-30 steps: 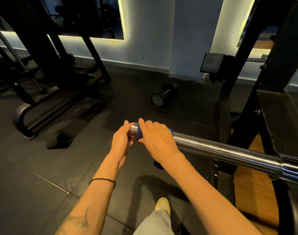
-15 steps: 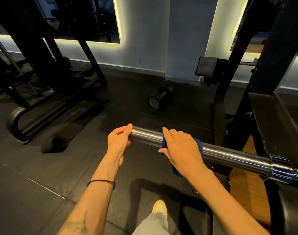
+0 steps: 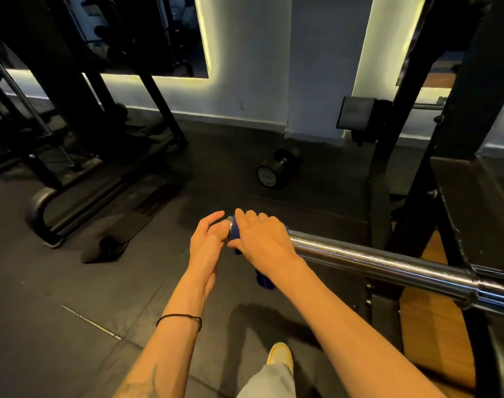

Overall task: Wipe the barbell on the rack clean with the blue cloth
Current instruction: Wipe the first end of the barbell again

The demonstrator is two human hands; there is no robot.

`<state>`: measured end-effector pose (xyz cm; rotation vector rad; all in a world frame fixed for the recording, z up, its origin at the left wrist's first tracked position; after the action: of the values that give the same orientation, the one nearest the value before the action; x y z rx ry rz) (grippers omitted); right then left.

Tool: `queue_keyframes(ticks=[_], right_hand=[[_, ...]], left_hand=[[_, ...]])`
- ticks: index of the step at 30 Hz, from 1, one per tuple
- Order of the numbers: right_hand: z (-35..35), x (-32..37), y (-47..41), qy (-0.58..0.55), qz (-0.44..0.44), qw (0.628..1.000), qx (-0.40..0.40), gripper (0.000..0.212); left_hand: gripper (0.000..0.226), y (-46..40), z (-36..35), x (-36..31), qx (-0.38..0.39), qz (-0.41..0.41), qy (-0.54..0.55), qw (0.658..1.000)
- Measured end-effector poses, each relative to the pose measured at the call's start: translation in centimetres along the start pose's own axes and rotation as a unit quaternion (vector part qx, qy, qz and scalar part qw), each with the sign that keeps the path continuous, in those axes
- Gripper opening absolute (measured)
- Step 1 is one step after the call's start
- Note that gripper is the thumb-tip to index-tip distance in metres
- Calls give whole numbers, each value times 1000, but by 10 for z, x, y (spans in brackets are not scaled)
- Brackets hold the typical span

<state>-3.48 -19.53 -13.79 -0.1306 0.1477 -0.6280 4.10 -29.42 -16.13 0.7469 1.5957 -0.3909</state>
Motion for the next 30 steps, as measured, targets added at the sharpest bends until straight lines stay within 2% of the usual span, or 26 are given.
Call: queue_keyframes(ticks=[5,7,8,10,11,12,15,19,24,27,30], right_hand=[[6,-31,37,17,-41,999,11,62],[7,-46,55,28,-59,998,9,61],[8,-54,63,33,-68,997,9,62],[10,-68,77,39,-85,996,10,63],[11,-74,83,40,-92,995,11,63],[12,-81,90,37,-100,994,13,62],[15,-99,110,44,-123,991,12,60],[19,-127,143,45,-160,986,0,53],[13,-165,189,41,-190,979,-60,37],[3,-170,201,65,-179,978,-82,44],[-3,-166,207,76,-180,977,-87,51]], left_hand=[[29,6,-8,-3,13,-70,-102,992],[31,9,-14,-3,-12,-150,-229,962],[32,11,-17,-2,-29,-209,-336,918],[33,15,-29,2,-17,-331,-512,793],[35,18,-36,6,16,-364,-551,751],[37,25,-46,8,54,-378,-568,729],[55,46,-75,14,131,-371,-584,710],[59,61,-96,19,138,-332,-596,718],[67,81,-124,26,169,-333,-604,704],[77,98,-145,33,190,-358,-605,686],[78,119,-166,41,214,-379,-594,676]])
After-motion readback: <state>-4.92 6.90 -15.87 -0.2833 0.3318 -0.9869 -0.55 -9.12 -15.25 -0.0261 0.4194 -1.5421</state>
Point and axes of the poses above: each hand's wrist, its own y-axis away from the middle knuckle, its own z-axis out of the back of the hand, x = y × z, the point moved 1 cm from there along -y, towards the middle knuckle, and after that the axes turned 5 degrees about y, right-handed, at the moved point
